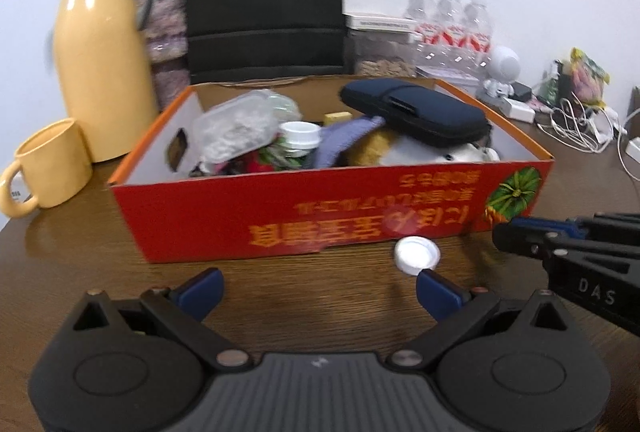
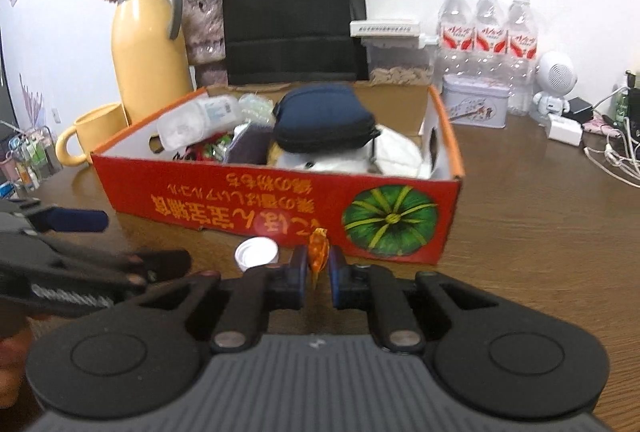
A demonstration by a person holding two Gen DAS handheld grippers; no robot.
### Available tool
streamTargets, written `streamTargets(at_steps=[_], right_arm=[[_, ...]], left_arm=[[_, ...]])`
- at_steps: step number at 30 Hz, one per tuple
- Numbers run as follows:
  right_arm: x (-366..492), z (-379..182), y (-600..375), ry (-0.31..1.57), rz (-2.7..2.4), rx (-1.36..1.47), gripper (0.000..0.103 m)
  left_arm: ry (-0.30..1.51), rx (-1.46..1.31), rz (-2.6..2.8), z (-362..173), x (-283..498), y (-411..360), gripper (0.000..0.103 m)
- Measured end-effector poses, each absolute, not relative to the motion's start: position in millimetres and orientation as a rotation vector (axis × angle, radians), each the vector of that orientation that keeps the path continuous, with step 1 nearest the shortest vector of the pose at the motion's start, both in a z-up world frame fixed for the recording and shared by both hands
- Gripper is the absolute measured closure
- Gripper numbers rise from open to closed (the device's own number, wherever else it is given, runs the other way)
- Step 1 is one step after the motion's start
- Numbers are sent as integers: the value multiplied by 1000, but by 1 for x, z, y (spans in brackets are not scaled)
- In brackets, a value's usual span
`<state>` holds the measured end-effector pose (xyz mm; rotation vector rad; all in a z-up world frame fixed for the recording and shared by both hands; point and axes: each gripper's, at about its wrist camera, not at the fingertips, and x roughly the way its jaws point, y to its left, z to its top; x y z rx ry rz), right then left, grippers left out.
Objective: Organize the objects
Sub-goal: 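Grasp a small white bottle cap with the left gripper while the right holds the orange item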
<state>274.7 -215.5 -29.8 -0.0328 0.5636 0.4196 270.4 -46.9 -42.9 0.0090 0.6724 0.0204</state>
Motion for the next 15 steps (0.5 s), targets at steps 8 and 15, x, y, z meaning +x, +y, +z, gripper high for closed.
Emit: streamTargets(at_steps=[8,15], right_arm=[[274,-28,-242,551,407,-32,91],[275,-27,-253,545,404,-29,91]], left_arm=[[701,28,16,-50,292,-82,12],[723,-4,6,-55,308,-95,42]])
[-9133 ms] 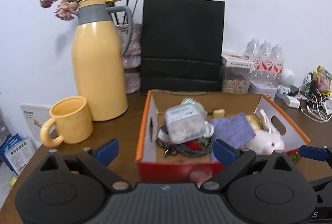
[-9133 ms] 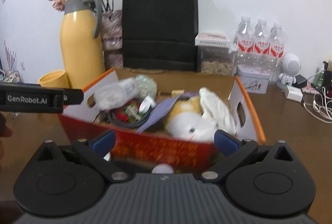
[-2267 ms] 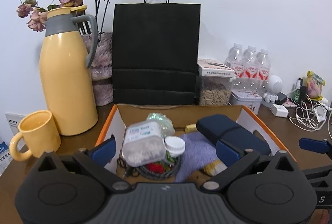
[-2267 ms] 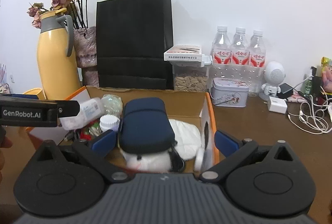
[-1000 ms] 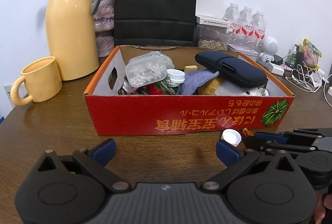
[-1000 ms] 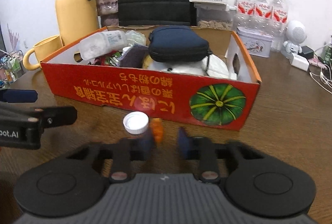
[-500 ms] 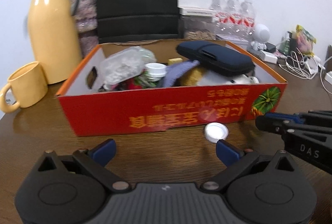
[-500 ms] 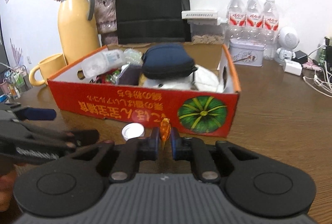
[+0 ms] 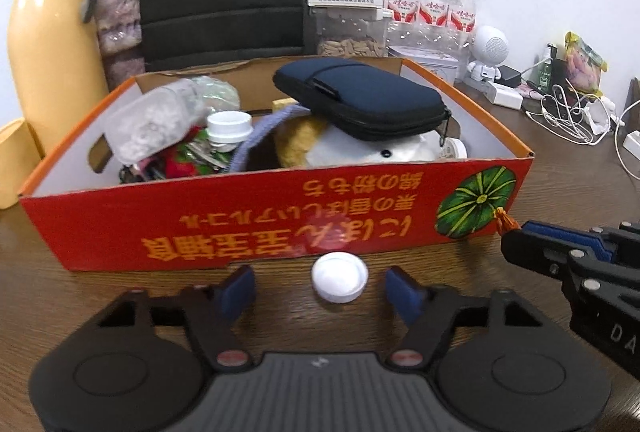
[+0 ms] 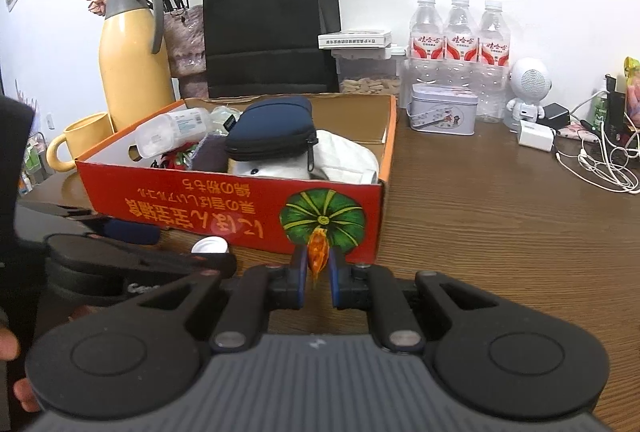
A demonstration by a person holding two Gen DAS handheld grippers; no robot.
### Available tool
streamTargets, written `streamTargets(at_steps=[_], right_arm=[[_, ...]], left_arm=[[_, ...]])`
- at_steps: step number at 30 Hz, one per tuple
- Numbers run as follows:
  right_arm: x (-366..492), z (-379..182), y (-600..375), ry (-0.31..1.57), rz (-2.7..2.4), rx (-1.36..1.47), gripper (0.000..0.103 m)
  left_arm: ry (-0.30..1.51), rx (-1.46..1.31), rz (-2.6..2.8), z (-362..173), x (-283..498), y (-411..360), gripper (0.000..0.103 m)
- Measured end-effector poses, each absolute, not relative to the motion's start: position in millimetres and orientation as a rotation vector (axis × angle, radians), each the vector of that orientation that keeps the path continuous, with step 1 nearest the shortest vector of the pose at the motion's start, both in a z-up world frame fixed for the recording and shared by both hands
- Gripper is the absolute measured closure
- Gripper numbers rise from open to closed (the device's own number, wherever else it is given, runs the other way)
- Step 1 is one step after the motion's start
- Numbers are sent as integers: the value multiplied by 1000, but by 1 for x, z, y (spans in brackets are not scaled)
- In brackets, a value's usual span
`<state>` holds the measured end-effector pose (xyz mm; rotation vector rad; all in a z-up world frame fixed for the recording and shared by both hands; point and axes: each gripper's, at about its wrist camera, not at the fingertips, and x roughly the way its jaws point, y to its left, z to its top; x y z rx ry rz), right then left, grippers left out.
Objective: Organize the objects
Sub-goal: 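Grasp a small white bottle cap with the left gripper while the right holds the orange item, then carry the white cap and orange item over the cardboard box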
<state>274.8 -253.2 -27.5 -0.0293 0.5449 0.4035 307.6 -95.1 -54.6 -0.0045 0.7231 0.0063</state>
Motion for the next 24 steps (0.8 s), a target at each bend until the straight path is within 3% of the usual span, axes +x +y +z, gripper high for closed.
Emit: streamTargets(at_steps=[1,3,24], right_arm=[[274,-27,-253,543,404,-28,91],[274,-27,-253,539,406,-28,91],[260,-13,-243,473,397,-28,91]], left_arm=[[719,0,11,-54,308,-97,49],[714,7,3,-53,308,-100,76],[601,-9,-45,-21,265,-87,76]])
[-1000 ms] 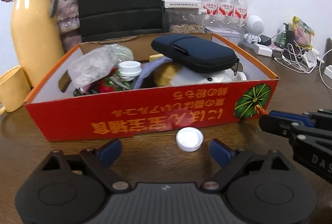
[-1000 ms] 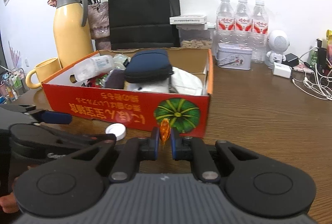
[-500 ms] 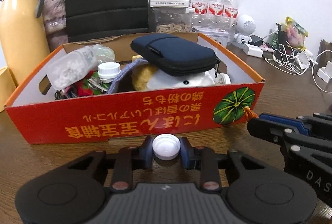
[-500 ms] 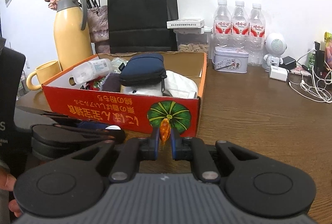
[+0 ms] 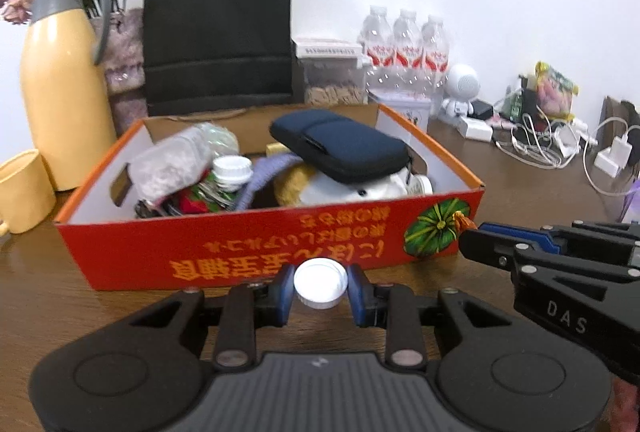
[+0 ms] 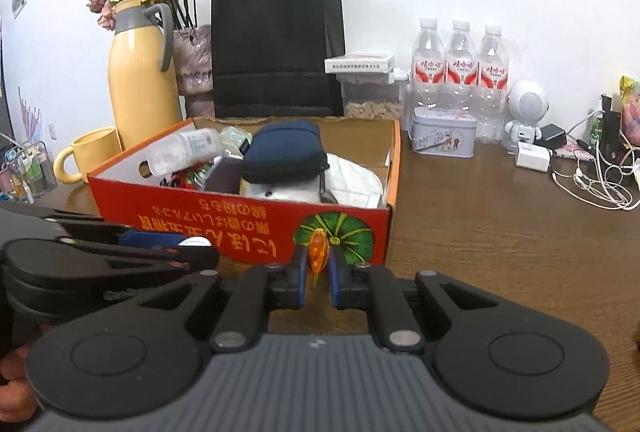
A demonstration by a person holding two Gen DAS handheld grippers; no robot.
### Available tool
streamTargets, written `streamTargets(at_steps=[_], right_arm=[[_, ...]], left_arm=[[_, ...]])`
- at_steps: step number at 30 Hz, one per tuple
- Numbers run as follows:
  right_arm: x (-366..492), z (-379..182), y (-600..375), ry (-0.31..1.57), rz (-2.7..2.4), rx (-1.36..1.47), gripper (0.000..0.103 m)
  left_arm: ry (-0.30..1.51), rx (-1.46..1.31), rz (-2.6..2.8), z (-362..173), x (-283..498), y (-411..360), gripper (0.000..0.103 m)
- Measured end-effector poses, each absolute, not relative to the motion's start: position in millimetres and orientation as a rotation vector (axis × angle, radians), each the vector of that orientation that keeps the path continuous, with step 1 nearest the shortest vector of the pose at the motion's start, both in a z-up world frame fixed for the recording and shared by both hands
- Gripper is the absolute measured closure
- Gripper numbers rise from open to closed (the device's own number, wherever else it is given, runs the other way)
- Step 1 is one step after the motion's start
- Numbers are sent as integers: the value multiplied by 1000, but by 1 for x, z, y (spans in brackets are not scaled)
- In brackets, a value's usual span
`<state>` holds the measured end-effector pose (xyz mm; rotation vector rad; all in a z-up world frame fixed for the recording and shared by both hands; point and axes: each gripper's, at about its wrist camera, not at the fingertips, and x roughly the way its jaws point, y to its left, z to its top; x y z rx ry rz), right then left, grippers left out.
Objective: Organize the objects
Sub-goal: 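Carry the white cap and orange item over the cardboard box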
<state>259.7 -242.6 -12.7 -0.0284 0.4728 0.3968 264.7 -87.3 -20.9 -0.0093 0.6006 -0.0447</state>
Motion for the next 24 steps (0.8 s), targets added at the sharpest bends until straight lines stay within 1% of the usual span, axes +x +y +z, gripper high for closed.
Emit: streamTargets(at_steps=[10,24], right_arm=[[258,14,-213,398,411,4,91],[279,37,-159,363,445,-4,91]], left_arm=[[512,-71,19,10,260,-45,76],[457,-77,69,33,283,-5,76]])
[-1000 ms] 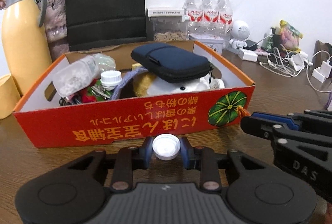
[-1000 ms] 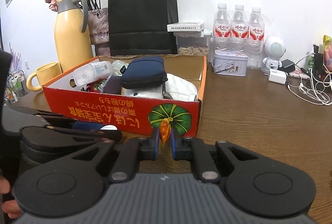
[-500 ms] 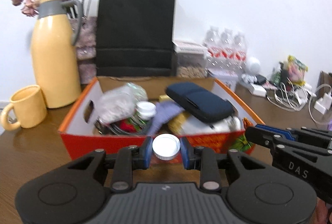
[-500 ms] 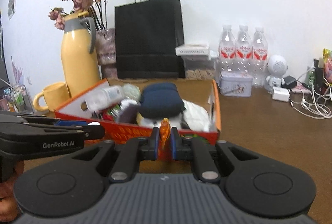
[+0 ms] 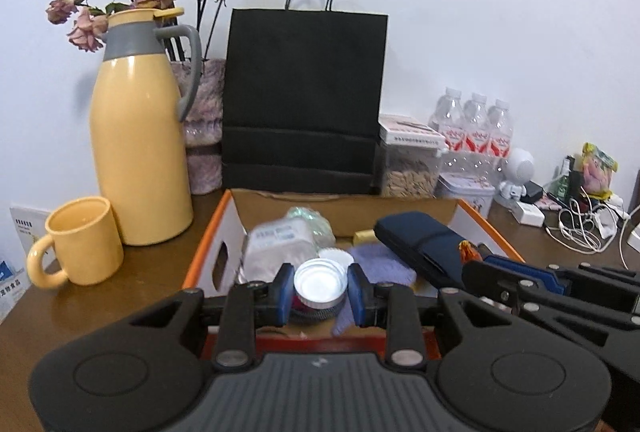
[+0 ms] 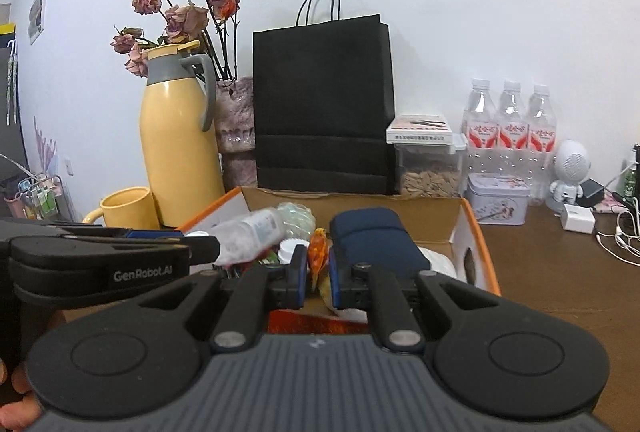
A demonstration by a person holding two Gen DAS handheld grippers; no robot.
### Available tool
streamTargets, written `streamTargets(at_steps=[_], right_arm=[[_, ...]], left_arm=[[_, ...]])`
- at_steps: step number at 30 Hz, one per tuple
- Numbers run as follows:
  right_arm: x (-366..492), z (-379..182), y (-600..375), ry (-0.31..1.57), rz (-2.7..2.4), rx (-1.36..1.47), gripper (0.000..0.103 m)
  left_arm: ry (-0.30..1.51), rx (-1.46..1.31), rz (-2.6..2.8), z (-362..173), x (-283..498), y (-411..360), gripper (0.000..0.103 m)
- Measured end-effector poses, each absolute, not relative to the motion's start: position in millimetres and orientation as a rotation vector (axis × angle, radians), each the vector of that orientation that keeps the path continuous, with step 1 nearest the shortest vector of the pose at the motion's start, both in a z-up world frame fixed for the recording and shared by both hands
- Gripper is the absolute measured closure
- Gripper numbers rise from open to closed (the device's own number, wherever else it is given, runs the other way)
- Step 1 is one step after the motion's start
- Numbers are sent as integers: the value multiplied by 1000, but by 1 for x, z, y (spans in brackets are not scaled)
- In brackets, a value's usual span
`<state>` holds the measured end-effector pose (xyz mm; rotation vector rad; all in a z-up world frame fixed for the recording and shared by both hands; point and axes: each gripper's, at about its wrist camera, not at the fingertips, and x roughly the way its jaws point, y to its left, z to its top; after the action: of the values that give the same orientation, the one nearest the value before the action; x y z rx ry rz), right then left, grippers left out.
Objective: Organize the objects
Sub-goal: 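Carry the white cap and orange item over the cardboard box, then lower both items into the box and open both grippers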
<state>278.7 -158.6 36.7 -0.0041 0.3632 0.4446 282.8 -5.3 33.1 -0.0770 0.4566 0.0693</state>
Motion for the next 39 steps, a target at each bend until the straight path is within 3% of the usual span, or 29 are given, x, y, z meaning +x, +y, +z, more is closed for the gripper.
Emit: streamTargets(at_steps=[23,25,26,27,28,29,31,32,39], right_arm=[[356,23,-113,403,433,-60,89],[358,21,-116,412,420,-64,77],[358,20,-117,416,412,-66,71],[358,19,-119,419,402,-66,52],[357,19,-121,417,389,-71,35],[356,19,-121,413,378,-82,29],[355,20,-122,407,360,-93,7],[354,20,-122,403,354,-95,1],[349,26,-127,405,336,-93,0]], left_arm=[[445,-48,98,33,354,37,74],[445,-47,107,33,356,41,56],[444,-49,113,32,356,43,38],[443,-48,118,32,357,45,21],[440,-45,122,33,357,46,14],[438,-45,125,33,356,47,7],[441,-48,125,34,356,49,2],[442,-52,126,34,355,50,0],[447,-70,136,37,350,53,0]])
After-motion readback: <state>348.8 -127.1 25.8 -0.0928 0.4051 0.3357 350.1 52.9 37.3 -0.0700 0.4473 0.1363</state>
